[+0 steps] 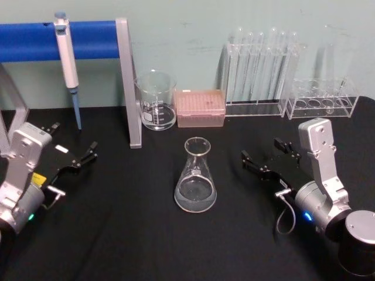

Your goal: Grasp the erlenmeyer flask with one hand, shake it three times, then place it back.

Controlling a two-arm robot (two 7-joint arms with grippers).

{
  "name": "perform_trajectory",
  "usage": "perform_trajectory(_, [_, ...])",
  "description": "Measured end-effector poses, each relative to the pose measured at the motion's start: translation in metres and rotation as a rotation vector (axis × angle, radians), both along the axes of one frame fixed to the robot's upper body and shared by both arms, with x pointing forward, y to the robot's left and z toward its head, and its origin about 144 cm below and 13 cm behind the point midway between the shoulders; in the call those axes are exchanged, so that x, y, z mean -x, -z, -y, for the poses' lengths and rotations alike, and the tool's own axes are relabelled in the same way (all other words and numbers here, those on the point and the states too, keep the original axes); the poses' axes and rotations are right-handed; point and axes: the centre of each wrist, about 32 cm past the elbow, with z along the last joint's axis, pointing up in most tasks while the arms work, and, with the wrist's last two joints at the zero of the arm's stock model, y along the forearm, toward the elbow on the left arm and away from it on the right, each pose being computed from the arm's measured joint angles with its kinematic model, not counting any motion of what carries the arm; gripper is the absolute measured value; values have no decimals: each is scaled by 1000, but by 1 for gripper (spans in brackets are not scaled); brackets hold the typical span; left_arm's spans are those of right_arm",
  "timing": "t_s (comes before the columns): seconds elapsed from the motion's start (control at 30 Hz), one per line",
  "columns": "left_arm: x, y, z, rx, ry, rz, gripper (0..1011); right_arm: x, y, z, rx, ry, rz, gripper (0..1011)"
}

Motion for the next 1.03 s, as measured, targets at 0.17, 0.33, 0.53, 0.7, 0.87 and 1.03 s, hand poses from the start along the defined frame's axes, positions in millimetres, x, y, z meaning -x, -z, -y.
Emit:
perform_trajectory(0.17, [0, 0, 0, 0, 0, 0, 1001, 0, 0, 0, 0, 0, 0, 1002])
perform_trajectory(0.33, [0, 0, 0, 0, 0, 0, 1001, 0, 0, 0, 0, 0, 0, 1002])
perform_trajectory(0.53, [0, 0, 0, 0, 0, 0, 1001, 0, 0, 0, 0, 0, 0, 1003])
perform_trajectory(0.7, [0, 0, 0, 0, 0, 0, 1001, 0, 0, 0, 0, 0, 0, 1003])
perform_trajectory(0.87, [0, 0, 0, 0, 0, 0, 1001, 0, 0, 0, 0, 0, 0, 1003])
perform_trajectory(1.03, [0, 0, 0, 0, 0, 0, 1001, 0, 0, 0, 0, 0, 0, 1003])
